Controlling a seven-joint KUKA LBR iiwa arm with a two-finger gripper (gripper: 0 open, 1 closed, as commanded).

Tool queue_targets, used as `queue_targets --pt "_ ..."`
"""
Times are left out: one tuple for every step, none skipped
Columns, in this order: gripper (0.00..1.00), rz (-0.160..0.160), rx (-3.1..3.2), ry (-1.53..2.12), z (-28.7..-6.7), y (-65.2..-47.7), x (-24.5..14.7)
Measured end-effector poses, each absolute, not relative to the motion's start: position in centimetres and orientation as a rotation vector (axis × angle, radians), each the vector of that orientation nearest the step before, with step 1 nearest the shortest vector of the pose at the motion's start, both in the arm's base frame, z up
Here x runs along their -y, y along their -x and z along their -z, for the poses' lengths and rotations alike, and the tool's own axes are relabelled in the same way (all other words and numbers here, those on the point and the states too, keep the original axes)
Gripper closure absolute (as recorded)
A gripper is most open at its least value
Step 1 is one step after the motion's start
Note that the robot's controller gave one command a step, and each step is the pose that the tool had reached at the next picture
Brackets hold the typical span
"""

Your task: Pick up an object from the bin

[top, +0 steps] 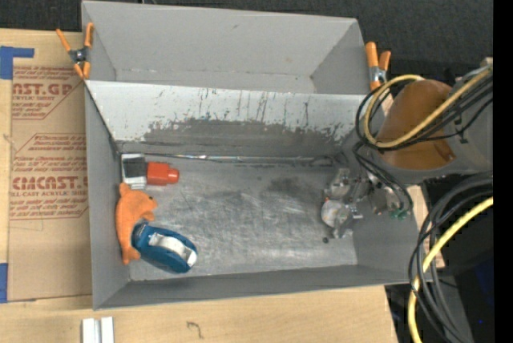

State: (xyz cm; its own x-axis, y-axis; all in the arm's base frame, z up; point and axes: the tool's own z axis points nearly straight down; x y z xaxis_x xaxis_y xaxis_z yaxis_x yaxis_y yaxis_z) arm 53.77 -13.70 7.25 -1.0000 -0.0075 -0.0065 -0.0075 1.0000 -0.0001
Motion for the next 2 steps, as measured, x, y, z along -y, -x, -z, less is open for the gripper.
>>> queue_targets --pt "1.00 0.000 -3.135 0.012 -7.2 -53.8 13.7" --pt "1.00 0.000 -3.134 0.186 -18.7 -53.4 13.7"
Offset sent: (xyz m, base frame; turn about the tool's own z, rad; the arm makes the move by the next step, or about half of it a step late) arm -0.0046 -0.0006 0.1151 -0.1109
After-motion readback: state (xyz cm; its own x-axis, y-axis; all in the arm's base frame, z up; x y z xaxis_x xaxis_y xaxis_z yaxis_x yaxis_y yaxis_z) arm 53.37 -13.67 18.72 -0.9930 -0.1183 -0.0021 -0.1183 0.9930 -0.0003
